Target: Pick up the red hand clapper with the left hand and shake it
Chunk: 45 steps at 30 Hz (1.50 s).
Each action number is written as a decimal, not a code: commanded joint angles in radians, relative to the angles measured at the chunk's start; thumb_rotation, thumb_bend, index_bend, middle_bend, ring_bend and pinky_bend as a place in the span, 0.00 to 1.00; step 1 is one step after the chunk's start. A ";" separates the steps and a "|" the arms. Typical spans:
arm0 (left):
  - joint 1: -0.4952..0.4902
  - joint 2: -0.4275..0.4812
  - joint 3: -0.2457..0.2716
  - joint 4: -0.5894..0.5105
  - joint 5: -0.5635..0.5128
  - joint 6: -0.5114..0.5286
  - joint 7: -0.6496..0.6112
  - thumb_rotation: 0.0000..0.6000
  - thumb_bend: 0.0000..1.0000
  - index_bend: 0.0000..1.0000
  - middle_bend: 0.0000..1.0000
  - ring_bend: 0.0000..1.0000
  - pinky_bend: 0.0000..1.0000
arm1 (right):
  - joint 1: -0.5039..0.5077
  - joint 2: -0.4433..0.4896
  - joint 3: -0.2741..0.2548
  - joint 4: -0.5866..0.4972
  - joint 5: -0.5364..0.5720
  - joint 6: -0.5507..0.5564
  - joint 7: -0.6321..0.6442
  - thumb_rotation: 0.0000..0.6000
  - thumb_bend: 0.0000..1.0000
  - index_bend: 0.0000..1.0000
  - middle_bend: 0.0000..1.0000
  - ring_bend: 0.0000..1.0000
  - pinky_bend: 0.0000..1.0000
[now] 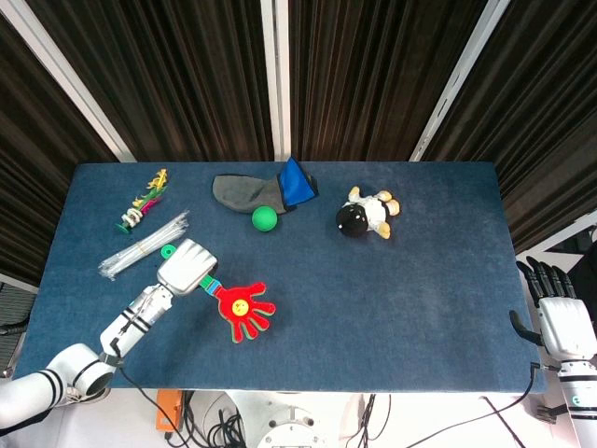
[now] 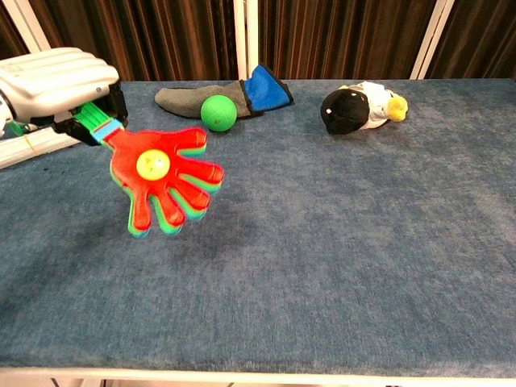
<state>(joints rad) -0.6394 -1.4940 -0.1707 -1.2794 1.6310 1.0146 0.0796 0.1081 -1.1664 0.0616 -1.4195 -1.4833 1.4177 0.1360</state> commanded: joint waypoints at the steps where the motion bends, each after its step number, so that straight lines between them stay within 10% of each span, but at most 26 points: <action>1: 0.044 0.039 -0.155 -0.265 -0.430 -0.131 -0.624 1.00 0.69 1.00 1.00 1.00 1.00 | 0.000 0.000 0.000 0.000 -0.002 0.001 0.000 1.00 0.31 0.00 0.00 0.00 0.00; 6: 0.072 0.144 -0.314 -0.356 -0.671 -0.383 -1.048 1.00 0.70 1.00 1.00 1.00 1.00 | 0.003 -0.002 -0.004 0.000 -0.003 -0.008 0.005 1.00 0.31 0.00 0.00 0.00 0.00; 10: 0.134 0.134 -0.391 -0.332 -0.558 -0.440 -1.276 1.00 0.70 1.00 1.00 1.00 1.00 | 0.004 -0.005 -0.004 0.003 -0.002 -0.011 0.002 1.00 0.31 0.00 0.00 0.00 0.00; 20: 0.145 0.131 -0.355 -0.290 -0.295 -0.402 -1.431 1.00 0.70 1.00 1.00 1.00 1.00 | 0.001 0.003 -0.004 -0.017 -0.008 0.001 -0.020 1.00 0.31 0.00 0.00 0.00 0.00; 23: 0.124 0.133 -0.287 -0.240 -0.168 -0.327 -1.236 1.00 0.70 1.00 1.00 1.00 1.00 | 0.002 0.007 -0.002 -0.024 -0.008 0.004 -0.026 1.00 0.31 0.00 0.00 0.00 0.00; 29: 0.087 0.026 -0.115 -0.016 0.203 -0.055 -0.252 1.00 0.70 1.00 1.00 1.00 1.00 | 0.004 0.005 -0.004 -0.029 -0.006 -0.004 -0.034 1.00 0.31 0.00 0.00 0.00 0.00; 32: 0.071 0.011 -0.066 -0.005 0.239 -0.070 -0.039 1.00 0.70 1.00 1.00 1.00 1.00 | 0.006 0.000 -0.006 -0.027 -0.006 -0.008 -0.035 1.00 0.31 0.00 0.00 0.00 0.00; 40: 0.037 0.044 -0.035 -0.090 0.118 -0.195 0.189 1.00 0.70 1.00 1.00 1.00 1.00 | 0.003 0.004 -0.001 -0.016 0.002 -0.004 -0.023 1.00 0.31 0.00 0.00 0.00 0.00; 45: 0.040 0.046 -0.038 -0.154 0.003 -0.200 0.121 1.00 0.70 1.00 1.00 1.00 1.00 | 0.006 0.000 -0.002 -0.007 0.002 -0.013 -0.013 1.00 0.31 0.00 0.00 0.00 0.00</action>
<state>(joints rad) -0.5861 -1.4423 -0.2370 -1.3935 1.7009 0.8174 0.2620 0.1139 -1.1657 0.0602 -1.4270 -1.4803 1.4056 0.1224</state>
